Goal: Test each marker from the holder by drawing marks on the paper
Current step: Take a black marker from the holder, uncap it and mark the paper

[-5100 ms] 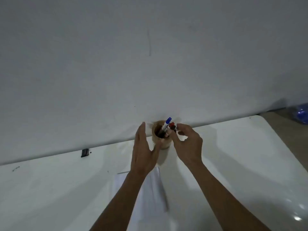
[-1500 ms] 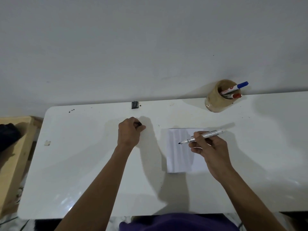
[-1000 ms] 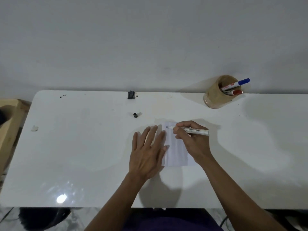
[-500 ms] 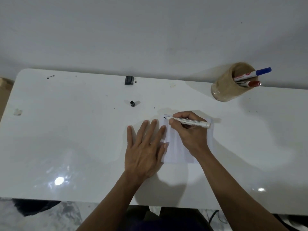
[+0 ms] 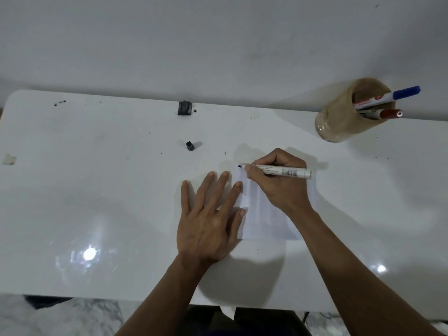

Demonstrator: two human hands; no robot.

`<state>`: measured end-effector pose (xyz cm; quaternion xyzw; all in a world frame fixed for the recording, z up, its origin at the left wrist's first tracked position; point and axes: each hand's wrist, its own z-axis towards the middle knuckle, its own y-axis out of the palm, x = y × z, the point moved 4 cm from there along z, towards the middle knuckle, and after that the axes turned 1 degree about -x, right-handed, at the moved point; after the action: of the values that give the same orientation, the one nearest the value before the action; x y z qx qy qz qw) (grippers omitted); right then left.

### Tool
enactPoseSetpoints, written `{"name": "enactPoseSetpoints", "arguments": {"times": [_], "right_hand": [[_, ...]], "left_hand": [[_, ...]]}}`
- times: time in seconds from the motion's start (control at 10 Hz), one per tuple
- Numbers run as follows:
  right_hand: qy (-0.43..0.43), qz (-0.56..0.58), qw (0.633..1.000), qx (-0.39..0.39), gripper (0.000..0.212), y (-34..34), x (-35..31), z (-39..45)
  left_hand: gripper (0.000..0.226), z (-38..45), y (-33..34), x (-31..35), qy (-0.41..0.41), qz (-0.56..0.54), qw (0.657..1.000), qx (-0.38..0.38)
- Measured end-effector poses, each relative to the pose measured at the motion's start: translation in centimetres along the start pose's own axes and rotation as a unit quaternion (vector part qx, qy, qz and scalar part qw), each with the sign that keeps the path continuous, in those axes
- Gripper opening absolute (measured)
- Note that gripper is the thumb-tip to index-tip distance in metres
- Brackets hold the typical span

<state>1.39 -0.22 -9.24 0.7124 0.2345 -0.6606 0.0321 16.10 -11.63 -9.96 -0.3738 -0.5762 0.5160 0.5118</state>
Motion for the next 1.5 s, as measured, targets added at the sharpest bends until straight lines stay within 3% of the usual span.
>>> {"name": "enactPoseSetpoints", "arguments": {"times": [1.1,1.3,1.5], "right_hand": [[0.018,-0.028,0.999,-0.019,0.024,0.2,-0.3,0.1],[0.079,0.070,0.994,-0.024,0.018,-0.2,-1.6,0.4],[0.096,0.193,0.976,-0.010,0.016,-0.8,-5.4,-1.1]], "left_hand": [[0.051,-0.1,0.2,0.0,0.001,-0.008,1.000,0.028],[0.050,-0.1,-0.1,0.1,-0.005,-0.027,0.999,0.030],[0.055,0.0,-1.2,-0.1,-0.035,-0.073,0.996,-0.045]]}}
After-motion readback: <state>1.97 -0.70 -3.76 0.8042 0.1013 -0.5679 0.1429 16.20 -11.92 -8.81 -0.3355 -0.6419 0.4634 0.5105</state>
